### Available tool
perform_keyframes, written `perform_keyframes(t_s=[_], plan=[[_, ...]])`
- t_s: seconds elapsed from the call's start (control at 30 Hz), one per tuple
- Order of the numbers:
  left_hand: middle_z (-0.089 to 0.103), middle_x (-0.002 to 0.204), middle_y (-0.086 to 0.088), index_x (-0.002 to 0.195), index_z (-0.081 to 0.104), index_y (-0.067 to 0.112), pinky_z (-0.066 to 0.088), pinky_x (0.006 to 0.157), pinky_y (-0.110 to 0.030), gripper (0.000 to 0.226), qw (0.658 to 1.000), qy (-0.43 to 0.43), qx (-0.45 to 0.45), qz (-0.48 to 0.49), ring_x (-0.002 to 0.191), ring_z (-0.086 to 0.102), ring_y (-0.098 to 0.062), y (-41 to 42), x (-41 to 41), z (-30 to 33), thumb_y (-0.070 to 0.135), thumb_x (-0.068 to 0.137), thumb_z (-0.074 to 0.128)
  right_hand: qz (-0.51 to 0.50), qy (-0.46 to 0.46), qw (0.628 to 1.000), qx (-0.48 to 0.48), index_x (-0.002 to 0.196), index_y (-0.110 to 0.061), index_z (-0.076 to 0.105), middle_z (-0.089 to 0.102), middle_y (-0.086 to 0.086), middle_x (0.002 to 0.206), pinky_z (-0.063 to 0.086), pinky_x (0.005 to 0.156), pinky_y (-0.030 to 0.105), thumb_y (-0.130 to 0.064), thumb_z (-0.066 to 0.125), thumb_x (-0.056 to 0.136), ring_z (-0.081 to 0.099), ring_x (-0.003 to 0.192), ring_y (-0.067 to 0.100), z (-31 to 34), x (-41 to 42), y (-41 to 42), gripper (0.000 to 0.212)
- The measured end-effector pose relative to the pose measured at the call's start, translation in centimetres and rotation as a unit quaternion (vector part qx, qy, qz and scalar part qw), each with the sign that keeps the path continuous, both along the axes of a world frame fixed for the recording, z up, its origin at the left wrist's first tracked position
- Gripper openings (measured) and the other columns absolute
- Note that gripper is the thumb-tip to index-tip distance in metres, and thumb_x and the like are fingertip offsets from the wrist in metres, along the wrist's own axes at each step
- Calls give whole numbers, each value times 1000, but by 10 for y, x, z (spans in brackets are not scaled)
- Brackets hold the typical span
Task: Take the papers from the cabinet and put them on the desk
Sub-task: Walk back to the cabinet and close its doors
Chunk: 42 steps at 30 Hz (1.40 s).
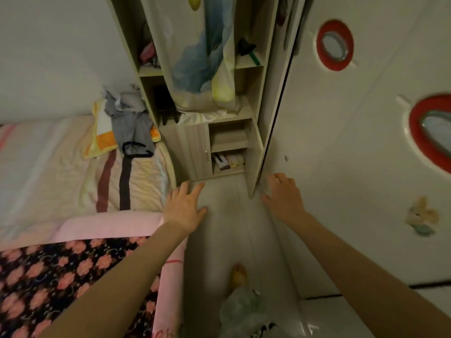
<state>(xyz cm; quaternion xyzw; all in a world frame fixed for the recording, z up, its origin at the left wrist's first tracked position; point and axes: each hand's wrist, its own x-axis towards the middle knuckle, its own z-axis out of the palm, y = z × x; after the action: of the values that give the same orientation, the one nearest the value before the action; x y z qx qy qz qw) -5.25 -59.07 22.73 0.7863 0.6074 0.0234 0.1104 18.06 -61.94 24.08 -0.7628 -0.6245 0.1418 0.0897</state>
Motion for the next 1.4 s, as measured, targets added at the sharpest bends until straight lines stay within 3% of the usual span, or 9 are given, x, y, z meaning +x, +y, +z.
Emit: perform_keyframes(t_s=[0.17, 0.4, 0.8, 1.13, 1.4], plan=[[32, 149, -10, 143, 28, 28, 27, 115, -43, 65, 999, 9, -24, 31, 134, 35, -32, 106, 17, -18, 40, 86, 57, 19, 18, 1000, -10, 141, -18, 31, 40, 13, 141, 39, 101, 46, -26, 56, 89, 39, 126, 37, -22, 17, 117, 58], [31, 150, -8, 145, 23, 28, 25, 115, -41, 67, 995, -11, -81, 64, 136, 34, -30, 230, 57, -35, 38, 87, 56, 32, 19, 998, -50, 139, -18, 32, 41, 12, 138, 41, 95, 44, -24, 54, 90, 43, 122, 35, -49, 59, 257, 54], [28, 153, -6, 144, 24, 27, 23, 118, -42, 63, 990, 4, -135, 52, 139, 29, -28, 409, 61, -94, 35, 89, 55, -22, -34, 982, -184, 147, -20, 13, 37, 11, 143, 41, 97, 41, -33, 50, 93, 41, 124, 35, -133, 97, 417, 68], [21, 156, -6, 146, 19, 28, 22, 118, -40, 65, 983, 58, -173, -1, 142, 26, -27, 505, 61, -165, 39, 90, 52, -60, -75, 961, -260, 147, -16, 10, 38, 12, 143, 41, 97, 42, -34, 51, 92, 41, 126, 33, -209, 126, 477, 70], [30, 150, -4, 140, 23, 29, 32, 114, -40, 64, 978, 66, -195, -19, 135, 36, -24, 515, 78, -216, 42, 87, 56, -81, -2, 962, -262, 148, -11, 10, 39, 14, 143, 52, 84, 38, -24, 54, 91, 57, 111, 31, -252, 142, 478, 73]])
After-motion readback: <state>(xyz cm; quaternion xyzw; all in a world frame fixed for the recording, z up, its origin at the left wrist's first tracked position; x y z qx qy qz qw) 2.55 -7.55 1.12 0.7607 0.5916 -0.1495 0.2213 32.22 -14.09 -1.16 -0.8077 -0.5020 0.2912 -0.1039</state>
